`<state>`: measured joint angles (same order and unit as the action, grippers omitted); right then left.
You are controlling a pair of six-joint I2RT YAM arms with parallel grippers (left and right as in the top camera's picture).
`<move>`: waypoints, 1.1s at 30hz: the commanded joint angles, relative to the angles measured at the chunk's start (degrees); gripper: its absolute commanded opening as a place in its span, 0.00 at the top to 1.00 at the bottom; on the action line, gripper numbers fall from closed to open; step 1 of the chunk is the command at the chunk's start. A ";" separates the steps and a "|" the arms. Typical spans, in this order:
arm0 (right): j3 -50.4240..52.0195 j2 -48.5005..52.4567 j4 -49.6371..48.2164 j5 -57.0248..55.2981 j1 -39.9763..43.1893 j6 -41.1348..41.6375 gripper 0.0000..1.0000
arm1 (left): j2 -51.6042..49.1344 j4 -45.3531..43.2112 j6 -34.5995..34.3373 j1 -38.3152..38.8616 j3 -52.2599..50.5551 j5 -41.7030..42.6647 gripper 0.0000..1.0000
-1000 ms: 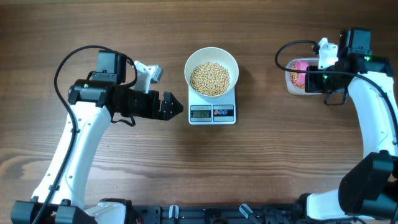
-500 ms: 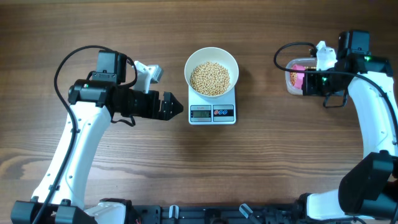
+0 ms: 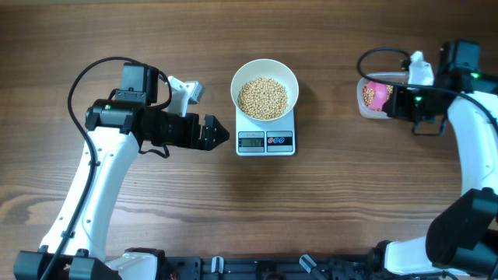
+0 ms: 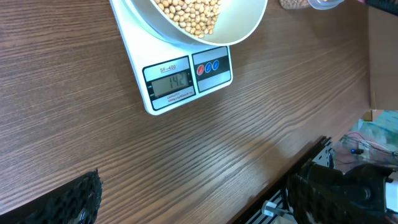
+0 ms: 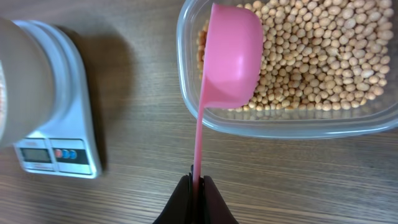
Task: Scoop item into bowl and weigh 150g on scale
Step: 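Drag the scoop through the soybeans and lift it filled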
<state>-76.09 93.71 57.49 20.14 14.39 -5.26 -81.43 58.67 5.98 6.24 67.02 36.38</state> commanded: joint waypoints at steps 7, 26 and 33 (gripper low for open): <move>0.85 0.70 0.39 15.82 9.42 -0.76 0.96 | -0.02 -0.13 1.14 -0.24 -0.57 1.07 0.00; 0.85 0.70 5.99 28.09 22.51 -8.59 0.96 | -0.02 -0.13 1.14 -0.24 -0.57 1.07 0.00; 0.85 0.70 8.66 38.73 25.44 -11.28 0.96 | -0.02 -0.13 1.16 -0.24 -0.57 1.07 0.00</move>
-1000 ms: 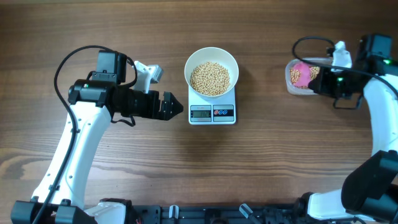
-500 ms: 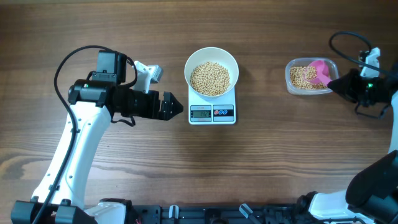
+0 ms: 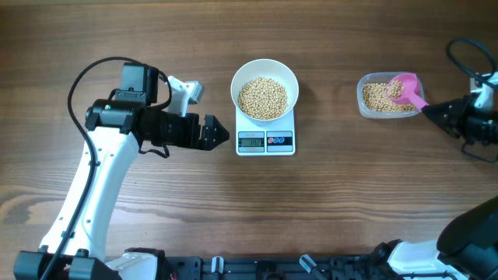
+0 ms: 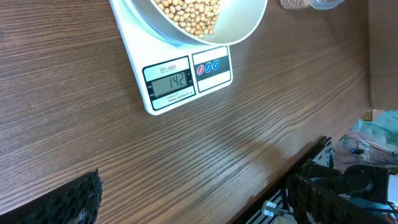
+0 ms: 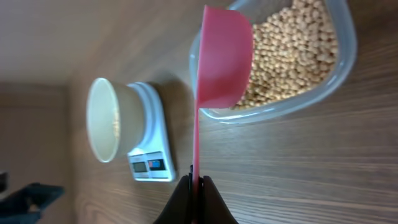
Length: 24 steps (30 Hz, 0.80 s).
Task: Scoop item into bowl and weigh 150g on scale
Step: 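Drag the scoop through the soybeans and lift it filled, then carry the filled scoop left over the white bowl with the right gripper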
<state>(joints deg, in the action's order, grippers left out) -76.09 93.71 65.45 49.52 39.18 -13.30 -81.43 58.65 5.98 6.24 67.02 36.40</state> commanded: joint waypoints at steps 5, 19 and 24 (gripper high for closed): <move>0.85 0.70 1.51 17.11 0.52 -3.21 0.96 | -0.02 -0.11 1.14 -0.24 -0.57 1.05 0.00; 0.85 0.68 0.33 23.47 -9.07 -2.97 0.96 | -0.02 -0.11 1.14 -0.24 -0.57 1.05 0.00; 0.81 0.68 -4.87 23.45 -17.97 1.55 0.96 | -0.02 -0.11 1.14 -0.24 -0.57 1.05 0.00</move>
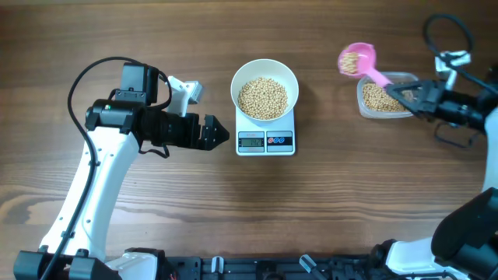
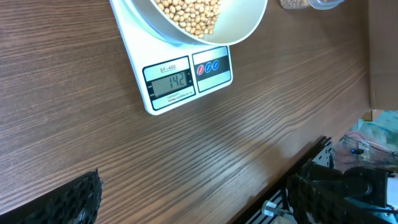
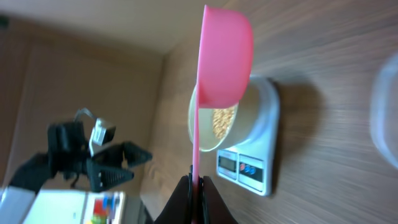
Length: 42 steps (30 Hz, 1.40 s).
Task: Scoop item into bowl and weigh 150g on scale
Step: 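Carry the filled scoop left over the white bowl with the right gripper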
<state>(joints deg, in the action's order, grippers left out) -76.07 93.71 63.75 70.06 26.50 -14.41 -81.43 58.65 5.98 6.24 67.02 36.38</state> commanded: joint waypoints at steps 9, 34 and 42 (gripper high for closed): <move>0.76 0.68 -21.88 -1.57 -17.94 13.22 0.96 | -0.02 -0.11 1.14 -0.24 -0.57 1.07 0.00; 0.76 0.68 -23.78 -32.81 -36.20 0.59 0.96 | -0.02 -0.11 1.14 -0.24 -0.57 1.07 0.00; 0.76 0.59 -23.65 -37.16 -36.37 -1.03 0.96 | -0.02 -0.11 1.14 -0.24 -0.57 1.07 0.00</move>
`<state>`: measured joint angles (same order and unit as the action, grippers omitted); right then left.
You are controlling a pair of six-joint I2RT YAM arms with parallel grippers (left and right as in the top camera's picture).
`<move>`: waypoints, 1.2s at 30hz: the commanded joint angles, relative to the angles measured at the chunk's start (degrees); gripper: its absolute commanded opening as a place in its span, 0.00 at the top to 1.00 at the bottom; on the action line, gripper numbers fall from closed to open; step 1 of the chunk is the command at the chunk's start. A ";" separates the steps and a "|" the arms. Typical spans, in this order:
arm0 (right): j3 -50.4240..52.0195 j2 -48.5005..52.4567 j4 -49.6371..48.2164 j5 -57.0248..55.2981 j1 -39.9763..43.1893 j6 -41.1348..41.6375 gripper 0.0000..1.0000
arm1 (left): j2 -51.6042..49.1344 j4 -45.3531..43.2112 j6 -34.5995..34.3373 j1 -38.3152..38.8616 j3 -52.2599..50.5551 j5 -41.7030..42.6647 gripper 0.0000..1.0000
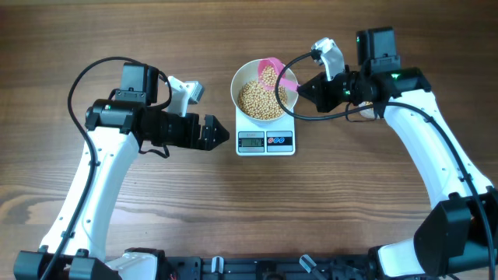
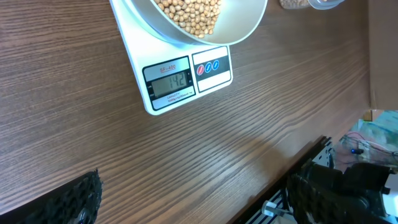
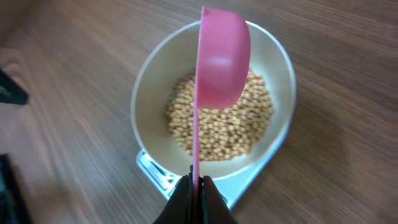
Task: Scoop item into bowl and weigh 150g on scale
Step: 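Carry the filled scoop left over the white bowl with the right gripper, then tip the scoop slowly to trickle soybeans into the white bowl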
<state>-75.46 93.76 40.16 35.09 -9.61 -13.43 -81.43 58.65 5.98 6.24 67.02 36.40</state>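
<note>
A white bowl (image 1: 264, 89) of soybeans stands on the white digital scale (image 1: 265, 141), whose display (image 2: 171, 84) reads 142. My right gripper (image 1: 305, 85) is shut on the thin handle of a pink scoop (image 1: 269, 75). The scoop (image 3: 222, 59) holds beans and hangs over the bowl (image 3: 155, 81), above the bean pile. To the left of the scale my left gripper (image 1: 216, 132) stands open and empty. Its fingers (image 2: 79, 199) sit wide apart over bare table.
The clear container of soybeans (image 2: 293, 4) lies to the right of the scale and is mostly covered by my right arm in the overhead view. The table's front edge (image 2: 292, 168) runs near my left gripper's right finger.
My right gripper has carried the loaded scoop leftward, from beside the bean container to over the bowl. The display still reads 142. The left arm has not moved.
The scoop first lay in the bean container with my right gripper shut on its handle. Then it sat tilted in the beans. After that it was raised with beans, to the left of the container. It now hangs over the bowl, and the reading has stayed at 142.
</note>
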 commanded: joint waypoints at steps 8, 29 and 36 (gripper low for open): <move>0.15 0.09 -0.22 -4.87 -1.49 -3.06 0.96 | -0.02 -0.11 1.14 -0.24 -0.57 1.03 0.00; -0.31 -1.31 -0.79 -11.93 -5.60 -6.01 0.96 | -0.02 -0.11 1.14 -0.24 -0.57 1.05 0.00; -0.39 -1.95 -0.98 -11.19 -5.60 -5.42 0.96 | -0.02 -0.11 1.14 -0.24 -0.57 1.05 0.00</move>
<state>-75.46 93.73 39.72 23.92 -15.18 -18.33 -81.43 58.65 5.98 6.24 67.02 36.40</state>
